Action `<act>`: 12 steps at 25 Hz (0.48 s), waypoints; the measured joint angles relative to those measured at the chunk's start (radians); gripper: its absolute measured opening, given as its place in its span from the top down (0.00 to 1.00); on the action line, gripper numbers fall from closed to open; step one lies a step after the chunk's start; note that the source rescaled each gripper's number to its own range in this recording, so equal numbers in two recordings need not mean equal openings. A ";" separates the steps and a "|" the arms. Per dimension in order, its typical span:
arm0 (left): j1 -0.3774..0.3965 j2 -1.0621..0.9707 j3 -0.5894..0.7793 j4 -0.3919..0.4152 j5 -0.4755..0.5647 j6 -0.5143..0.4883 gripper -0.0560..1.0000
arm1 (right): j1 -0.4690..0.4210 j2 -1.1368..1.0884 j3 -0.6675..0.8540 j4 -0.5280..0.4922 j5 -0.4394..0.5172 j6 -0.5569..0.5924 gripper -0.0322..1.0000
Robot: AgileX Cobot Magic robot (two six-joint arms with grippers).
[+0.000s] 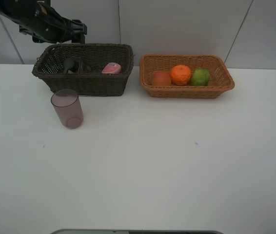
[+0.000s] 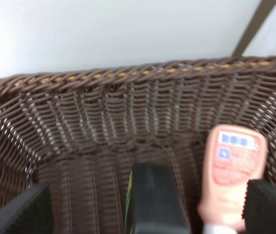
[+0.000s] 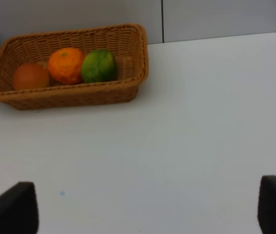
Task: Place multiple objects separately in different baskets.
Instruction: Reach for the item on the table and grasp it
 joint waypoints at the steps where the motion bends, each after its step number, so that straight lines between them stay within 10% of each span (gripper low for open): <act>1: -0.004 -0.021 -0.001 0.000 0.035 0.000 0.00 | 0.000 0.000 0.000 0.000 0.000 0.000 0.00; 12: -0.123 -0.165 -0.002 -0.014 0.474 0.068 0.00 | 0.000 0.000 0.000 0.000 0.000 0.000 0.00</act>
